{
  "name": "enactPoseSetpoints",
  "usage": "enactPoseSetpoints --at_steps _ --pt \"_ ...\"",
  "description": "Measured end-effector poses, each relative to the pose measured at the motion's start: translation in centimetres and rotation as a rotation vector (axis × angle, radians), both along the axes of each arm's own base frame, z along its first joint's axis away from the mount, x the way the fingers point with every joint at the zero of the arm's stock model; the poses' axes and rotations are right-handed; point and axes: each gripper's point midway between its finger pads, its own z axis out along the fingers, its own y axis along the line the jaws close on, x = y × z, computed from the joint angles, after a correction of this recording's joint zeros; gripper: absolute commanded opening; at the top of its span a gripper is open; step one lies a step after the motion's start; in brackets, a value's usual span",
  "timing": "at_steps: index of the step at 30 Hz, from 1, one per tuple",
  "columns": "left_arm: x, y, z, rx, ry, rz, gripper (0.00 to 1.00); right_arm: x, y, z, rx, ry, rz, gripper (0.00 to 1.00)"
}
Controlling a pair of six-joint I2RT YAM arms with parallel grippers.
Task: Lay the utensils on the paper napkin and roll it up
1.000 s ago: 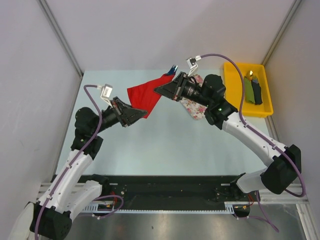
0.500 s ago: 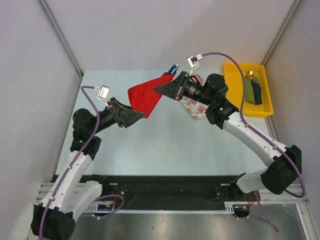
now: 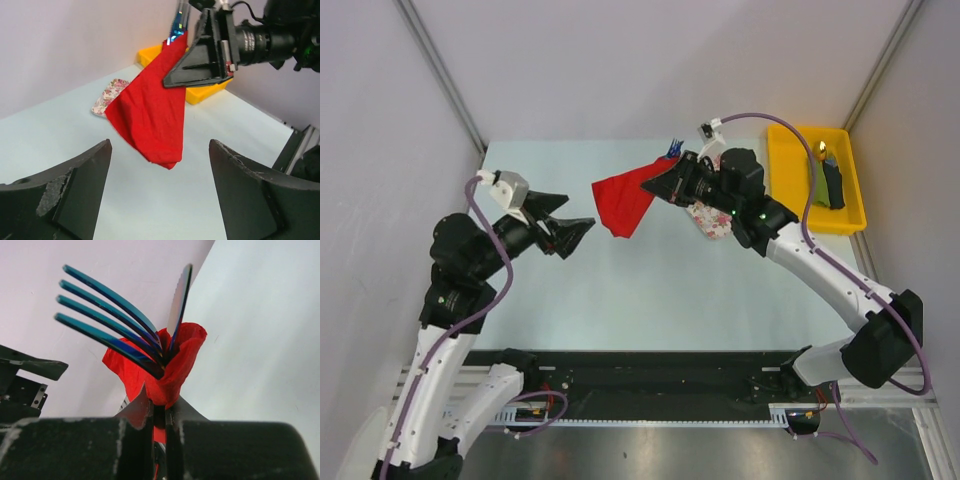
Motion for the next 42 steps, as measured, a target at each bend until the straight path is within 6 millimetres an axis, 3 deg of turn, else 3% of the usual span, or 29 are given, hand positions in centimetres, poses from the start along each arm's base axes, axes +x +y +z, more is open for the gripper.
enactPoseSetpoints --at_steps 3,10,18,21,31,39,42 --pt "0.0 -1.4 0.0 0.07 -0.035 -0.044 0.87 -0.1 0.4 -0.4 -0.005 0.007 0.009 0.0" --pt "1.6 -4.7 -3.0 0.22 -0.005 -0.121 0.87 -1.3 1.6 -0.5 -0.002 0.009 0.061 0.0" --pt "2.8 -5.6 -5.5 0.278 0.053 -0.119 0.86 -2.5 2.6 1.3 0.059 -0.025 0.135 0.0" --pt "2.4 -6.0 -5.5 0.256 0.072 -0.145 0.81 -3.0 2.8 2.2 0.09 -0.044 0.164 0.0" --pt "-0.3 -8.0 -5.9 0.094 0.187 -0.339 0.52 -4.3 3.3 4.2 0.157 -0.089 0.24 0.0" --pt "-1.9 -8.9 -4.9 -0.021 0.232 -0.459 0.49 -5.0 3.5 4.3 0.168 -0.106 0.283 0.0" --pt "-2.2 -9.1 -4.8 -0.042 0.25 -0.486 0.62 -5.2 3.5 4.4 0.171 -0.113 0.298 0.0"
